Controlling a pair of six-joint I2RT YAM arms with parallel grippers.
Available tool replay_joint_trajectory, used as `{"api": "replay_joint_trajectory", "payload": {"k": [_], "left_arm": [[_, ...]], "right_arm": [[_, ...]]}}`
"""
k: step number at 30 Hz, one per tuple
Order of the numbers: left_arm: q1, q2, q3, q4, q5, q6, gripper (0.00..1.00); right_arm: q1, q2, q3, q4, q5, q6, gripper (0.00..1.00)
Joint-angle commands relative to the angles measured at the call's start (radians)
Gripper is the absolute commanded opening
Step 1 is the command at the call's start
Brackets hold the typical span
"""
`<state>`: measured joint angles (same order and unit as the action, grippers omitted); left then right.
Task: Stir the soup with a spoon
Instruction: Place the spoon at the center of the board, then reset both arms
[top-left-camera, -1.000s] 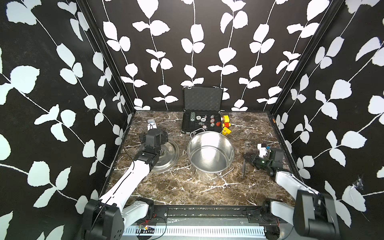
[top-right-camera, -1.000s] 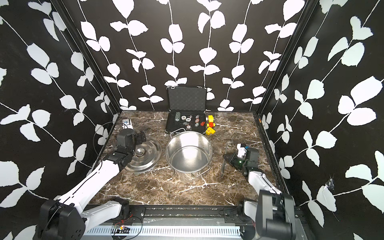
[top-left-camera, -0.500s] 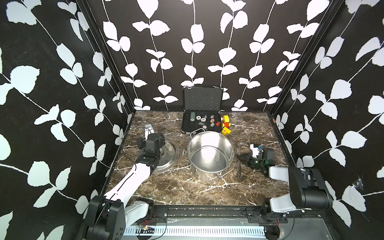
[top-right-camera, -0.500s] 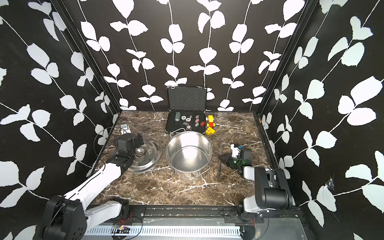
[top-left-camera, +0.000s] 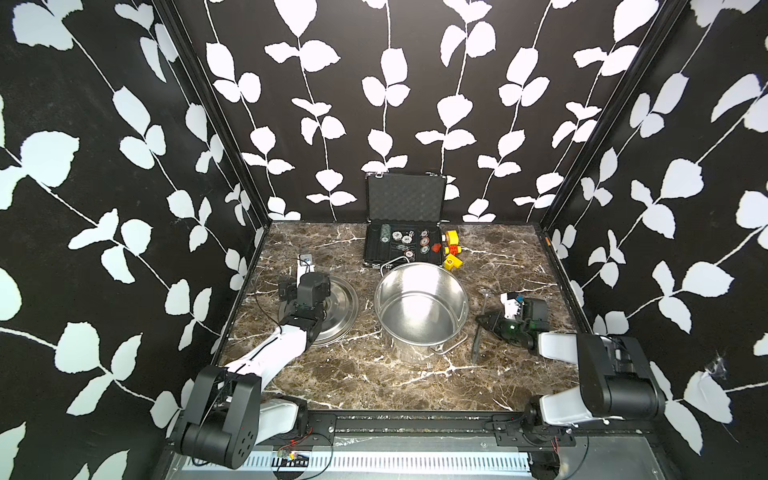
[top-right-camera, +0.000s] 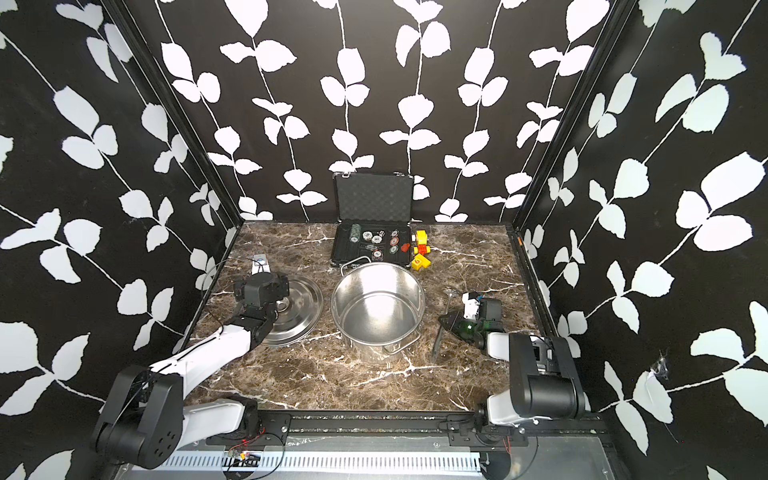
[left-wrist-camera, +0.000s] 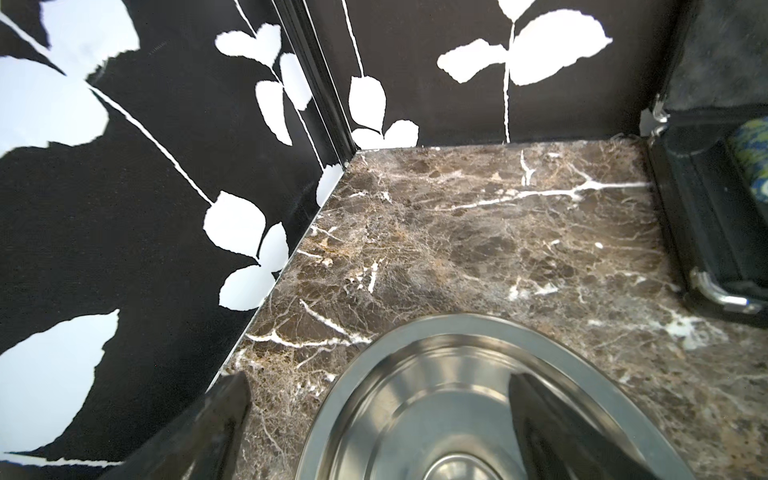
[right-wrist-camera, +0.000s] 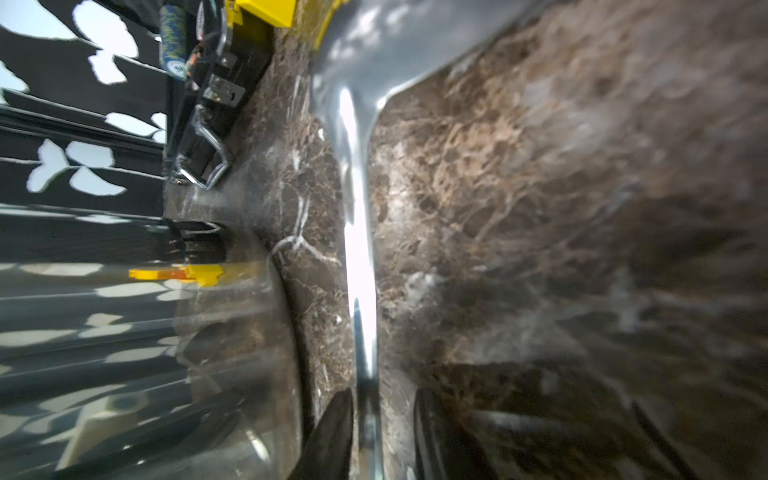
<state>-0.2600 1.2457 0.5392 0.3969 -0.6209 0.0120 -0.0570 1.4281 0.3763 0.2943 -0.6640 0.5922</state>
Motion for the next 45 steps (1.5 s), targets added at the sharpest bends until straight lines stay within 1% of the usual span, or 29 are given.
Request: {"api": "replay_joint_trajectory", "payload": {"k": [1, 3, 6, 8, 10, 11, 12, 14, 15, 16, 18, 20, 22, 25, 27, 29, 30, 31, 34, 35, 38, 40, 41, 42, 43, 44, 45], "left_arm": [[0.007, 0.025, -0.02, 0.094, 0.042, 0.075, 0.99], [0.01, 0.037, -0.023, 0.111, 0.07, 0.103, 0.99], [0.017, 0.051, -0.027, 0.143, 0.127, 0.146, 0.99], [0.027, 0.062, -0.037, 0.172, 0.167, 0.166, 0.99], [0.047, 0.075, -0.048, 0.201, 0.219, 0.167, 0.99], [0.061, 0.084, -0.056, 0.221, 0.255, 0.162, 0.99], [0.065, 0.091, -0.059, 0.23, 0.283, 0.17, 0.99], [0.076, 0.108, -0.066, 0.261, 0.31, 0.185, 0.99], [0.082, 0.109, -0.06, 0.24, 0.315, 0.179, 0.99], [0.087, 0.111, -0.06, 0.234, 0.33, 0.176, 0.99], [0.098, 0.13, -0.083, 0.272, 0.341, 0.165, 0.99], [0.099, 0.134, -0.131, 0.36, 0.357, 0.167, 0.99], [0.1, 0.12, -0.166, 0.404, 0.376, 0.172, 0.99], [0.109, 0.118, -0.181, 0.43, 0.369, 0.161, 0.99], [0.133, 0.143, -0.174, 0.434, 0.39, 0.136, 0.99], [0.162, 0.181, -0.187, 0.481, 0.419, 0.113, 0.99], [0.169, 0.204, -0.203, 0.528, 0.44, 0.109, 0.99], [0.17, 0.229, -0.23, 0.61, 0.457, 0.112, 0.99], [0.173, 0.352, -0.305, 0.896, 0.504, 0.131, 0.99], [0.176, 0.369, -0.316, 0.929, 0.516, 0.133, 0.99], [0.181, 0.312, -0.276, 0.763, 0.51, 0.122, 0.99], [0.182, 0.327, -0.218, 0.686, 0.5, 0.12, 0.99], [0.183, 0.329, -0.185, 0.623, 0.477, 0.11, 0.99], [0.184, 0.321, -0.152, 0.537, 0.442, 0.093, 0.99], [0.188, 0.309, -0.145, 0.505, 0.438, 0.081, 0.99], [0.191, 0.312, -0.147, 0.525, 0.435, 0.078, 0.99], [0.192, 0.323, -0.151, 0.554, 0.434, 0.079, 0.99]], "right_arm": [[0.004, -0.114, 0.041, -0.208, 0.147, -0.049, 0.45], [0.005, -0.221, 0.08, -0.385, 0.294, -0.085, 0.57], [0.004, -0.379, 0.138, -0.559, 0.484, -0.143, 0.77], [0.004, -0.46, 0.176, -0.622, 0.571, -0.192, 0.84], [0.006, -0.507, 0.218, -0.663, 0.65, -0.238, 0.89], [0.006, -0.528, 0.238, -0.668, 0.677, -0.261, 0.96], [0.008, -0.539, 0.25, -0.66, 0.706, -0.285, 0.99], [0.009, -0.547, 0.253, -0.587, 0.745, -0.343, 0.99], [0.01, -0.547, 0.231, -0.523, 0.75, -0.376, 0.99], [0.012, -0.544, 0.195, -0.437, 0.75, -0.41, 0.99], [0.016, -0.532, 0.094, -0.22, 0.707, -0.491, 0.99], [0.028, -0.504, 0.005, -0.021, 0.668, -0.562, 0.99], [0.034, -0.455, -0.04, 0.076, 0.67, -0.583, 0.99], [0.035, -0.361, -0.066, 0.189, 0.676, -0.601, 0.99], [0.034, -0.294, -0.094, 0.311, 0.674, -0.599, 0.99], [0.035, -0.229, -0.107, 0.421, 0.665, -0.593, 0.99], [0.035, -0.197, -0.105, 0.463, 0.664, -0.59, 0.99], [0.035, -0.172, -0.102, 0.495, 0.663, -0.586, 0.99], [0.036, -0.087, -0.086, 0.594, 0.638, -0.588, 0.99], [0.04, -0.063, -0.079, 0.611, 0.637, -0.594, 0.99], [0.044, 0.021, -0.065, 0.649, 0.641, -0.596, 0.99], [0.046, 0.08, -0.066, 0.712, 0.632, -0.599, 0.99], [0.047, 0.111, -0.062, 0.747, 0.631, -0.597, 0.99], [0.047, 0.12, -0.053, 0.733, 0.639, -0.594, 0.99], [0.047, 0.104, -0.031, 0.662, 0.651, -0.592, 0.99], [0.048, 0.095, 0.0, 0.582, 0.667, -0.588, 0.99], [0.049, 0.106, 0.023, 0.562, 0.674, -0.587, 0.99]]}}
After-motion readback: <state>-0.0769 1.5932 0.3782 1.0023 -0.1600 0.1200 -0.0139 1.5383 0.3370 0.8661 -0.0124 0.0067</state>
